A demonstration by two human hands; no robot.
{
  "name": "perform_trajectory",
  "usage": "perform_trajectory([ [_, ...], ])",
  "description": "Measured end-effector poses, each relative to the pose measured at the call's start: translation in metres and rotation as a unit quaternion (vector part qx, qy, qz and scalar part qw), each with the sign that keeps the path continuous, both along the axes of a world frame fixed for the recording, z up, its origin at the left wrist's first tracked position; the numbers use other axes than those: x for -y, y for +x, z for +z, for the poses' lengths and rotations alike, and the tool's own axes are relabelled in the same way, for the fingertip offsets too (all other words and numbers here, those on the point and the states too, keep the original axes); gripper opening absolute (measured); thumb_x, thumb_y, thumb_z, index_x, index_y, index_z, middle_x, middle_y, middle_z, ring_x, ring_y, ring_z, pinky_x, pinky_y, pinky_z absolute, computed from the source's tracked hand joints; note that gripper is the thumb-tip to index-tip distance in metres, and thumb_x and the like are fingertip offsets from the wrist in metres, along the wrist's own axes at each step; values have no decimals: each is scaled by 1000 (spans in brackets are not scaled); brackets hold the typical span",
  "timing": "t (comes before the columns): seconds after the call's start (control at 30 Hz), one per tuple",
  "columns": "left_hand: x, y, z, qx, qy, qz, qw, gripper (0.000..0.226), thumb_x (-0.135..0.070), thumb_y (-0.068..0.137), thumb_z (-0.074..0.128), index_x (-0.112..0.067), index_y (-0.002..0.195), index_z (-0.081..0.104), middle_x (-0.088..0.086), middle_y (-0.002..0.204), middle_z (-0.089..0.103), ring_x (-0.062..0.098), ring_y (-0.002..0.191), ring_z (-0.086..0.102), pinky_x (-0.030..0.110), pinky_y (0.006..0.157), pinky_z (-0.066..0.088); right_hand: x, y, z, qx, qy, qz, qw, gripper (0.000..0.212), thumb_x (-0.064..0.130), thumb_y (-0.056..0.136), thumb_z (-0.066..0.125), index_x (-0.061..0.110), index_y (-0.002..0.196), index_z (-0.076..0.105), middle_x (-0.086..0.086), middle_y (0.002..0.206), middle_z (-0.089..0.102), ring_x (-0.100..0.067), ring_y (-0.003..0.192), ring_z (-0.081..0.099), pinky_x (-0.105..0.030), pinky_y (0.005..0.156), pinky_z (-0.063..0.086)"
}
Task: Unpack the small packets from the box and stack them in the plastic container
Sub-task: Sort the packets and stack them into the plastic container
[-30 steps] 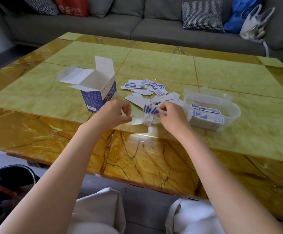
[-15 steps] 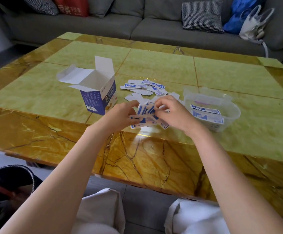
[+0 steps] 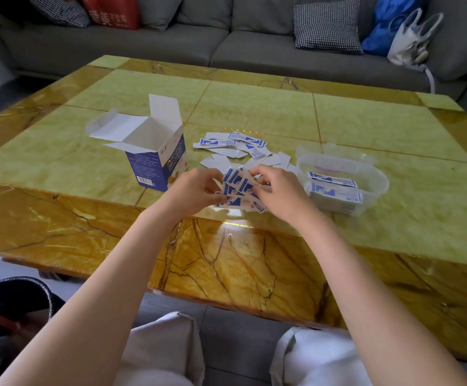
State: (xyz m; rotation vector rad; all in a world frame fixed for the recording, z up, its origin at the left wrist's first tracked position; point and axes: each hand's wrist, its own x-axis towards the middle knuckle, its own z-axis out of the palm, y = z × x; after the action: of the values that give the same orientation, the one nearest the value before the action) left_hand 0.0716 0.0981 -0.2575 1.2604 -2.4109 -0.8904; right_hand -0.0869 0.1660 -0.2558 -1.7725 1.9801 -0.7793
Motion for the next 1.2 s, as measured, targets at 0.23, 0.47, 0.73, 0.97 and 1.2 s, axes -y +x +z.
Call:
perform_trajectory([
  [0.23, 7, 5, -8, 3, -44, 24, 999, 9, -15, 83, 66, -10, 90, 69, 1, 84, 69, 10, 77, 61, 15, 67, 46, 2, -6, 10, -12, -80, -21, 996, 16, 6, 90, 53, 5, 103, 62, 1, 99, 55, -9, 85, 49, -3, 65, 38],
  [0.47, 2, -4, 0, -57, 61, -12, 996, 30, 2, 87, 49, -11, 110, 63, 6, 104, 68, 16, 90, 65, 28, 86, 53, -5, 1, -8, -145, -21, 35, 989, 16, 11, 94, 45, 11, 110, 48, -8, 107, 65, -20, 85, 58, -28, 68, 48],
  [0.73, -6, -8, -2, 79, -19, -48, 996, 28, -28, 85, 62, -17, 112, 63, -1, 104, 57, 13, 90, 53, 25, 78, 42, -13, -1, -21, -259, 5, 81, 962, 29, 23, 99, 36, 14, 122, 52, -3, 119, 54, -20, 113, 45, -34, 89, 43],
  [0.97, -5, -7, -1, 133, -58, -49, 988, 30, -27, 84, 64, -16, 112, 63, -3, 96, 53, 12, 84, 51, 15, 62, 39, -23, -10, -9, -293, 81, 40, 952, 36, 42, 90, 52, 21, 118, 52, -1, 113, 51, -21, 101, 53, -32, 73, 45],
  [1.2, -6, -14, -3, 127, -56, -77, 987, 29, -18, 80, 69, -13, 109, 65, 3, 105, 62, 14, 89, 55, 25, 78, 45, -21, -11, -3, -177, 87, 50, 979, 21, 24, 91, 56, 10, 105, 62, -1, 103, 46, -15, 91, 49, -22, 72, 35],
])
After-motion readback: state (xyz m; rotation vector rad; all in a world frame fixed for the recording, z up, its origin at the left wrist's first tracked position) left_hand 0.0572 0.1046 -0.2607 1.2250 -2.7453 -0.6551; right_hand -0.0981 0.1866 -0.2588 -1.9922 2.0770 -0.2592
